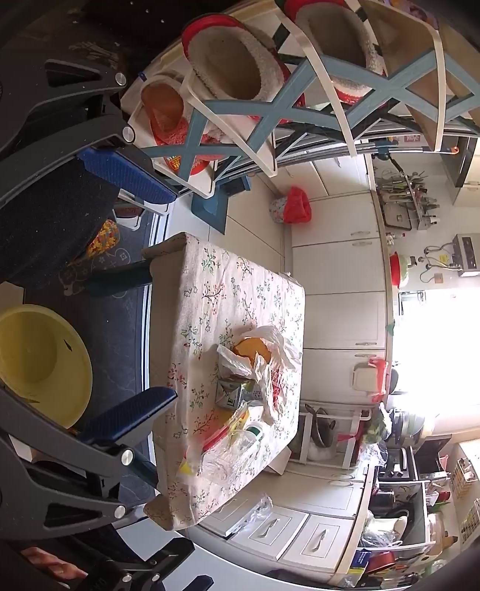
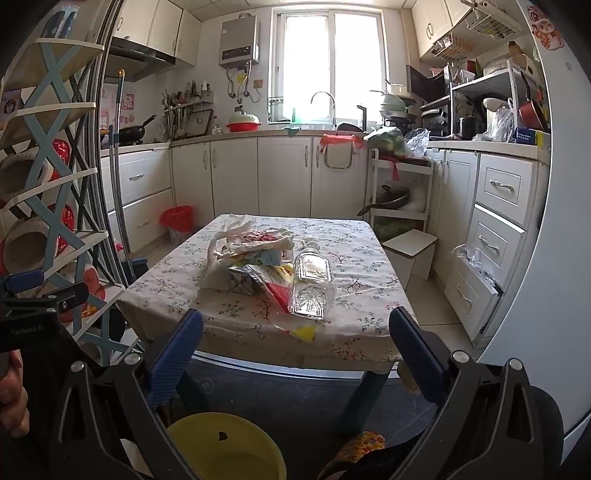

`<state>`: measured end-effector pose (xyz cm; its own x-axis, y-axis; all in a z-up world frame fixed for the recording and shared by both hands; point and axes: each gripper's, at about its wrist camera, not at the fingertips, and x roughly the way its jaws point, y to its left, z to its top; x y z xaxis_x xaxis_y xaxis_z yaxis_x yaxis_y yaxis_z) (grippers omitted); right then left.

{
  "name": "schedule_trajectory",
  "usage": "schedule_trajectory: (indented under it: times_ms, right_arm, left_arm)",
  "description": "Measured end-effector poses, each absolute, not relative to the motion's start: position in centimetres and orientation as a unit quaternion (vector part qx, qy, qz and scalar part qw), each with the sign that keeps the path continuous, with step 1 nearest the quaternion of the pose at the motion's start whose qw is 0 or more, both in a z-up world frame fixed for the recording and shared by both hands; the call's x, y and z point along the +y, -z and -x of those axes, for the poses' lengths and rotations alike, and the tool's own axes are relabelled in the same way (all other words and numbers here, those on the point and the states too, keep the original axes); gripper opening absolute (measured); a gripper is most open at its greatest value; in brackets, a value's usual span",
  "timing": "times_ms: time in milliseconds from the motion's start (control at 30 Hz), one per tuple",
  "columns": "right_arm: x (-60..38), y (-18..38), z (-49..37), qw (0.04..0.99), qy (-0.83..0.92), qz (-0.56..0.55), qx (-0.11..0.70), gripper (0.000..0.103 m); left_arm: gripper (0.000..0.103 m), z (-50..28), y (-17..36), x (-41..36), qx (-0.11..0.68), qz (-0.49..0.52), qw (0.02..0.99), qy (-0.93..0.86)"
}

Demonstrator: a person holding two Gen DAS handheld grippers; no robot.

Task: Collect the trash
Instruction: 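Move both tools toward the trash pile on the floral table, then grasp the white tissue with the left gripper while the right grasps the white plastic bag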

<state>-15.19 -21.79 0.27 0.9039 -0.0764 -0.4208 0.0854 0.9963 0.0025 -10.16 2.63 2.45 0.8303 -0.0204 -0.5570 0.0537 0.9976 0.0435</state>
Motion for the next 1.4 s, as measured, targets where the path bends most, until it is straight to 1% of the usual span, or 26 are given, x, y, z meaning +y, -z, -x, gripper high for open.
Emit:
schedule_trajectory:
  times_ms: [67, 300, 333, 567, 867, 1033, 1133, 1300, 1400]
  right_arm:
    - [-22.2, -1.2, 15.4, 0.976, 0.041, -0.011, 0.215, 0.097]
    - [-20.9, -0.3, 14.7, 0.976, 0.035, -0.014, 0.215, 0.097]
    - [-20.7, -0.3, 14.7, 0.977, 0.036, -0.005, 0.208, 0.097]
    - [-21.7, -1.2, 14.5, 0.975, 0.016, -0.010, 0.223, 0.097]
    - [-22.5, -1.6, 12.4, 0.977, 0.000, -0.029, 0.210, 0.097]
    - [-23.2, -2.0, 10.9, 0.980, -0.003, -0.031, 0.198, 0.097]
    - [-23.8, -2.3, 9.5, 0.978, -0.003, -0.033, 0.207, 0.096]
    - [-25.4, -2.5, 7.0, 0.974, -0.001, -0.043, 0.221, 0.096]
    - [-26.2, -2.2, 6.0, 0.972, -0.002, -0.064, 0.225, 0.096]
  left_arm:
    - [0.095, 10.1, -2.4, 2.6, 0.291, -0.029, 0.956, 0.019]
    - [0.095, 10.1, -2.5, 2.5, 0.293, -0.033, 0.955, 0.022]
    - [0.095, 10.0, -2.5, 2.5, 0.293, -0.033, 0.955, 0.023]
    - [0.095, 9.5, -2.5, 2.5, 0.302, -0.034, 0.952, 0.028]
    - [0.095, 7.0, -2.0, 2.0, 0.323, -0.032, 0.945, 0.039]
    - [0.095, 4.4, -2.2, 0.6, 0.327, -0.041, 0.943, 0.052]
    - [0.095, 2.3, -2.4, -0.5, 0.326, -0.055, 0.942, 0.058]
    - [0.095, -3.4, -2.3, -1.6, 0.343, -0.048, 0.936, 0.061]
    - [0.095, -7.5, -1.8, -2.4, 0.352, -0.062, 0.933, 0.049]
